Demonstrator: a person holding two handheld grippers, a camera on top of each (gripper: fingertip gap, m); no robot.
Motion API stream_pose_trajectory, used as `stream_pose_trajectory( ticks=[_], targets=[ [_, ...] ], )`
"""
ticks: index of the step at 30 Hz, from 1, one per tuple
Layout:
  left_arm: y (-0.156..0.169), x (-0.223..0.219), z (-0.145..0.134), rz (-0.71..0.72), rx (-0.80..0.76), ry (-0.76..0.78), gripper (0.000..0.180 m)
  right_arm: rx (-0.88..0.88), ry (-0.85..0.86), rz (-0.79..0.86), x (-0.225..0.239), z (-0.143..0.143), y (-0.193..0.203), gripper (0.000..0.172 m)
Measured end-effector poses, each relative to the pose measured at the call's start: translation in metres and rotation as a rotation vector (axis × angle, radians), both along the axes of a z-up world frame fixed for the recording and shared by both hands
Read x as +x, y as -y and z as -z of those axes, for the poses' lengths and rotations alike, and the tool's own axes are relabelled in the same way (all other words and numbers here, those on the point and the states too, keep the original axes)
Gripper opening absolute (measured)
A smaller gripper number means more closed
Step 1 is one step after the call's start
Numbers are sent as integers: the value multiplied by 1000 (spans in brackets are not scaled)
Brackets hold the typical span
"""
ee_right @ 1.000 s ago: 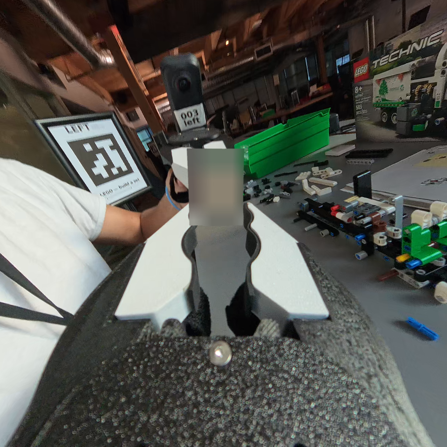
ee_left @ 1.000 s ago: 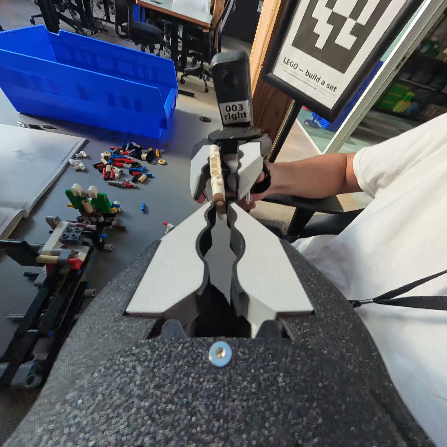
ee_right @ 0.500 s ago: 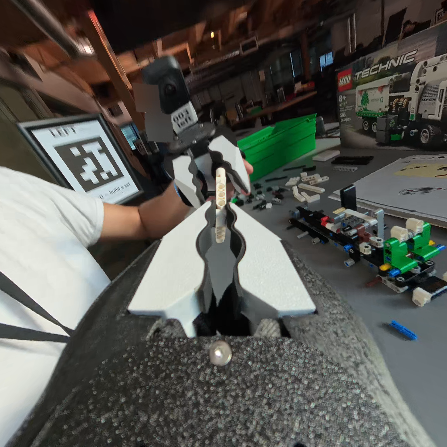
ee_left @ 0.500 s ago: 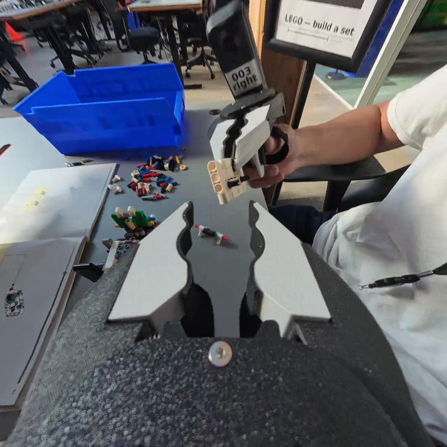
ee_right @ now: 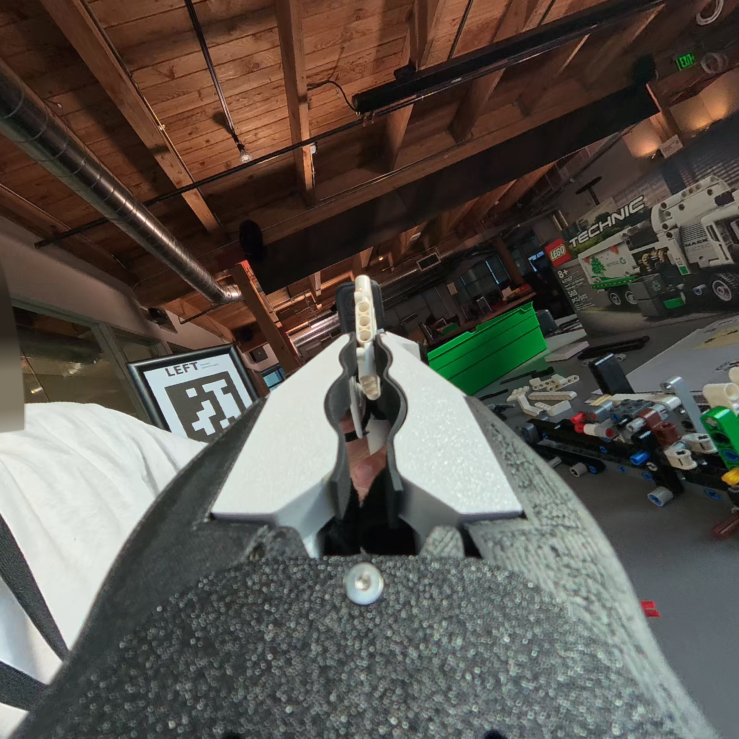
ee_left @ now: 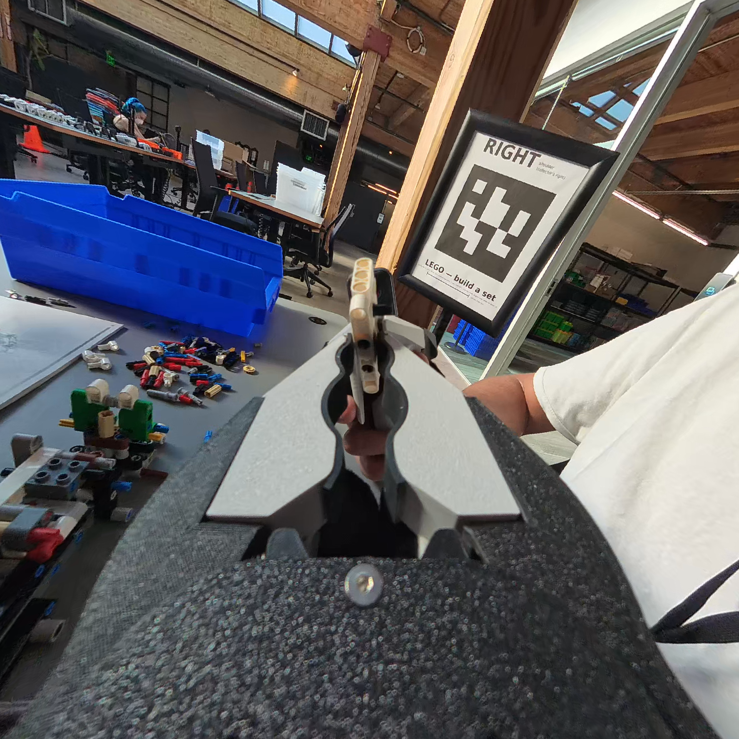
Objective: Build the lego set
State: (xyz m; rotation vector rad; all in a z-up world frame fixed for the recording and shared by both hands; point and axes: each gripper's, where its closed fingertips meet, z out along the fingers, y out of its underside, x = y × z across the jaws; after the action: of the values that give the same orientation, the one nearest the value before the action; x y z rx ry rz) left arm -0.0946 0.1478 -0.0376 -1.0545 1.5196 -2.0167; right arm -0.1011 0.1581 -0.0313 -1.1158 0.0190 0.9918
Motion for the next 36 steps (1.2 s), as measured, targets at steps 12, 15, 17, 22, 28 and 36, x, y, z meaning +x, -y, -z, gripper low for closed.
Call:
stream_pose_trajectory(
  ticks=[12, 15, 17, 22, 28, 36],
  targets=[
    [-20, 1, 31, 70, 285, -139, 5, -293, 584, -56, 15, 42, 5, 26],
    [-35, 3, 36, 63, 298, -159, 5, -337, 735, -84, 23, 56, 8, 25],
    [-38, 0, 42, 88, 303, -164, 5, -398, 970, -151, 27, 81, 11, 27],
    [-42, -8, 70, 88, 333, -180, 6, -380, 1340, -277, 46, 102, -7, 22],
    [-60, -14, 66, 64, 335, -166, 5, -413, 1585, -698, 33, 134, -8, 22],
    [-63, -14, 69, 95, 288, -193, 5, -538, 1737, -1084, 30, 150, -2, 21]
  ],
)
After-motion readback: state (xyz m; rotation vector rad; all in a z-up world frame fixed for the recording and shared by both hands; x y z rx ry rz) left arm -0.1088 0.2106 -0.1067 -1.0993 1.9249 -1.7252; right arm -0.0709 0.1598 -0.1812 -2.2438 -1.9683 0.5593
